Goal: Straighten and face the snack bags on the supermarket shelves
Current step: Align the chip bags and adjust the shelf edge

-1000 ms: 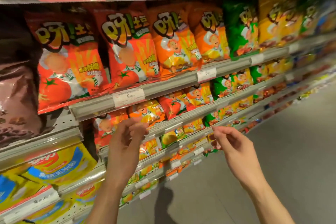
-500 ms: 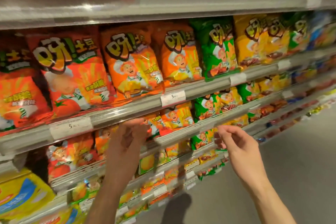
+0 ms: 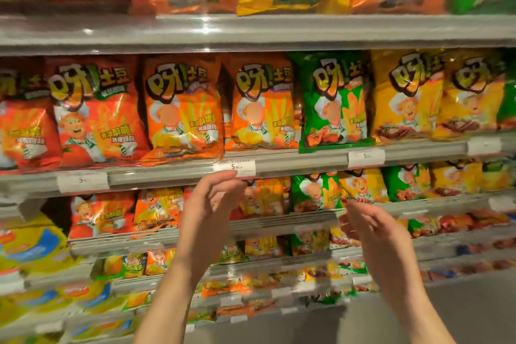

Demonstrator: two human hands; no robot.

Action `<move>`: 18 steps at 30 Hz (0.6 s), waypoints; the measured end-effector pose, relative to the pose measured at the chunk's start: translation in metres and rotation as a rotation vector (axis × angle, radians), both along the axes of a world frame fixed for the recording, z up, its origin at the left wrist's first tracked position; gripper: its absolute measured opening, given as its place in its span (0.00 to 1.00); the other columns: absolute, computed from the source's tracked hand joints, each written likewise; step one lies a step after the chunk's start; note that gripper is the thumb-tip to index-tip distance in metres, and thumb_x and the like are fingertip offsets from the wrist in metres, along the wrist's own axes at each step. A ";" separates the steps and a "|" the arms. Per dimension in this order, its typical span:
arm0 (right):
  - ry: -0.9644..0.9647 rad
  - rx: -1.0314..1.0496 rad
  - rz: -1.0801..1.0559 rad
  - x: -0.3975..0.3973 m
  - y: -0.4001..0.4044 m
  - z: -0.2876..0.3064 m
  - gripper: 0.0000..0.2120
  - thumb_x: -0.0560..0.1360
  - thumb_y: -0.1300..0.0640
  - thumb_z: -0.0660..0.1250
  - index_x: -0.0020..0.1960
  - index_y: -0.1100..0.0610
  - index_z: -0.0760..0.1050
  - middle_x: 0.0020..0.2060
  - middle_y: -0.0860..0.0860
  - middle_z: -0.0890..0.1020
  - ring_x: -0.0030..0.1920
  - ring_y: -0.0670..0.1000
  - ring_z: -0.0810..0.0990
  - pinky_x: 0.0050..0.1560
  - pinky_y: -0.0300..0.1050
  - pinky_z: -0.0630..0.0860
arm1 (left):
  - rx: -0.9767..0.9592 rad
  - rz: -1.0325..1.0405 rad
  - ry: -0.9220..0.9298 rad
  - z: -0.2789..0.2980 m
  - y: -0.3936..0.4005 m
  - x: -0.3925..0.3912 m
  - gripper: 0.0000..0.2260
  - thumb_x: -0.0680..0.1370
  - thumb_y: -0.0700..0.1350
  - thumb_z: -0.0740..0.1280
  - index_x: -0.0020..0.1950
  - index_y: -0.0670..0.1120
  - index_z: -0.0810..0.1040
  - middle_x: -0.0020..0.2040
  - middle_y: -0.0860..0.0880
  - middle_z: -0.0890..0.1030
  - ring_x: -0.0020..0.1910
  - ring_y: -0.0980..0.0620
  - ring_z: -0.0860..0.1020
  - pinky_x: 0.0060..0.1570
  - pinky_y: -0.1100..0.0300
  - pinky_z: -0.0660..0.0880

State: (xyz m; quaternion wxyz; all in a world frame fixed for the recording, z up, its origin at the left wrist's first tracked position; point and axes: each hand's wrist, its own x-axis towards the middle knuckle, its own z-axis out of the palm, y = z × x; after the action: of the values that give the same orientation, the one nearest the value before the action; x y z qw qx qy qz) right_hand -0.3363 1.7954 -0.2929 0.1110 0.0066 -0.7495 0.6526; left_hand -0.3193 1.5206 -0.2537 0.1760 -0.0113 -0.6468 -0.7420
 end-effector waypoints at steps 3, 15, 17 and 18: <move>-0.009 0.018 -0.011 -0.001 -0.003 0.006 0.07 0.76 0.43 0.72 0.50 0.44 0.84 0.43 0.47 0.87 0.46 0.49 0.86 0.50 0.46 0.80 | -0.105 0.023 0.008 0.008 -0.006 0.000 0.19 0.74 0.55 0.73 0.61 0.47 0.79 0.48 0.46 0.87 0.47 0.54 0.84 0.49 0.64 0.79; 0.134 0.007 0.012 -0.018 -0.036 0.067 0.05 0.79 0.53 0.69 0.53 0.52 0.83 0.42 0.48 0.87 0.42 0.44 0.85 0.42 0.30 0.78 | -0.103 0.164 0.145 0.046 -0.020 -0.001 0.12 0.76 0.49 0.70 0.58 0.47 0.81 0.49 0.49 0.86 0.46 0.61 0.84 0.45 0.73 0.76; 0.179 0.008 0.014 -0.024 -0.039 0.081 0.05 0.79 0.53 0.69 0.53 0.50 0.83 0.43 0.47 0.87 0.43 0.44 0.85 0.43 0.31 0.78 | -0.140 0.189 0.166 0.060 -0.019 0.001 0.10 0.78 0.47 0.70 0.58 0.48 0.82 0.49 0.51 0.86 0.47 0.62 0.84 0.45 0.74 0.75; 0.204 0.008 0.021 -0.028 -0.039 0.090 0.05 0.79 0.53 0.69 0.53 0.50 0.83 0.43 0.45 0.87 0.43 0.43 0.85 0.43 0.30 0.78 | -0.159 0.202 0.182 0.066 -0.019 0.002 0.09 0.78 0.46 0.71 0.57 0.49 0.82 0.49 0.52 0.86 0.48 0.61 0.84 0.45 0.74 0.75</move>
State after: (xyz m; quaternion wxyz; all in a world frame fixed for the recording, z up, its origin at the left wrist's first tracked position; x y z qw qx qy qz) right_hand -0.3639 1.7562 -0.2030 0.1798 0.0812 -0.7368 0.6467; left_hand -0.3175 1.5017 -0.1876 0.3064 -0.0273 -0.6825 -0.6630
